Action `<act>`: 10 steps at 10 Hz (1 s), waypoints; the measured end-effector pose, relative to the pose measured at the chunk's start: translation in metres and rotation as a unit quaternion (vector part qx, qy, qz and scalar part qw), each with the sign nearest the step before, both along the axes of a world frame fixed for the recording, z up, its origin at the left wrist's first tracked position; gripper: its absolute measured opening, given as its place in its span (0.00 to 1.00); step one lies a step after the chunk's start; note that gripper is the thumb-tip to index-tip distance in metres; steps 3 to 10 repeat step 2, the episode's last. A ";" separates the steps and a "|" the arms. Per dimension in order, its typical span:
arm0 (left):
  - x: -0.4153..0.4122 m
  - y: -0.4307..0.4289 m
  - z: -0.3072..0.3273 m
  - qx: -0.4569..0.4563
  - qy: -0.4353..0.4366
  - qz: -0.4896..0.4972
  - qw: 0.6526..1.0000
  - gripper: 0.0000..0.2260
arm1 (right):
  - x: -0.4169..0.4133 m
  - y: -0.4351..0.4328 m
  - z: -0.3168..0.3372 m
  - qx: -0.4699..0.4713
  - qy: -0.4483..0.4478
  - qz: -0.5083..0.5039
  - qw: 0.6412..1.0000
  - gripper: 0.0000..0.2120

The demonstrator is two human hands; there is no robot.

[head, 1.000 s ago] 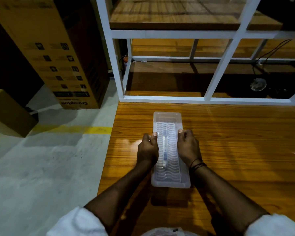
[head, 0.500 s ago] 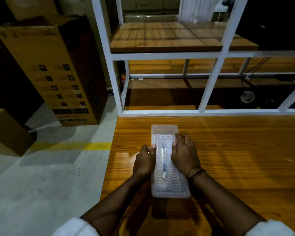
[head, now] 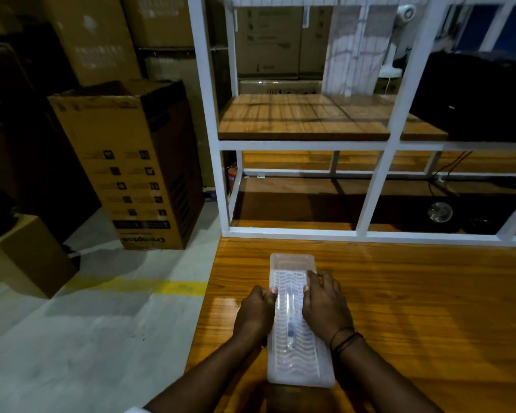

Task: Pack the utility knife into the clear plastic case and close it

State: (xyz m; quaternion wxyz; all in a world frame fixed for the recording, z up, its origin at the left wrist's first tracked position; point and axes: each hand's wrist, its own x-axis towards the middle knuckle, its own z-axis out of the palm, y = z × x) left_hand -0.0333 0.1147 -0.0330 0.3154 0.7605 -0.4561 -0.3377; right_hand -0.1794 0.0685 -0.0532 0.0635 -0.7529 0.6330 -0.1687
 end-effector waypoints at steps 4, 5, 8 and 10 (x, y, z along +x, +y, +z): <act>0.016 -0.003 0.014 -0.048 -0.185 -0.048 0.980 0.13 | -0.001 -0.014 0.018 -0.019 0.011 0.024 0.999 0.25; 0.016 -0.003 0.014 -0.048 -0.185 -0.048 0.980 0.13 | -0.001 -0.014 0.018 -0.019 0.011 0.024 0.999 0.25; 0.016 -0.003 0.014 -0.048 -0.185 -0.048 0.980 0.13 | -0.001 -0.014 0.018 -0.019 0.011 0.024 0.999 0.25; 0.016 -0.003 0.014 -0.048 -0.185 -0.048 0.980 0.13 | -0.001 -0.014 0.018 -0.019 0.011 0.024 0.999 0.25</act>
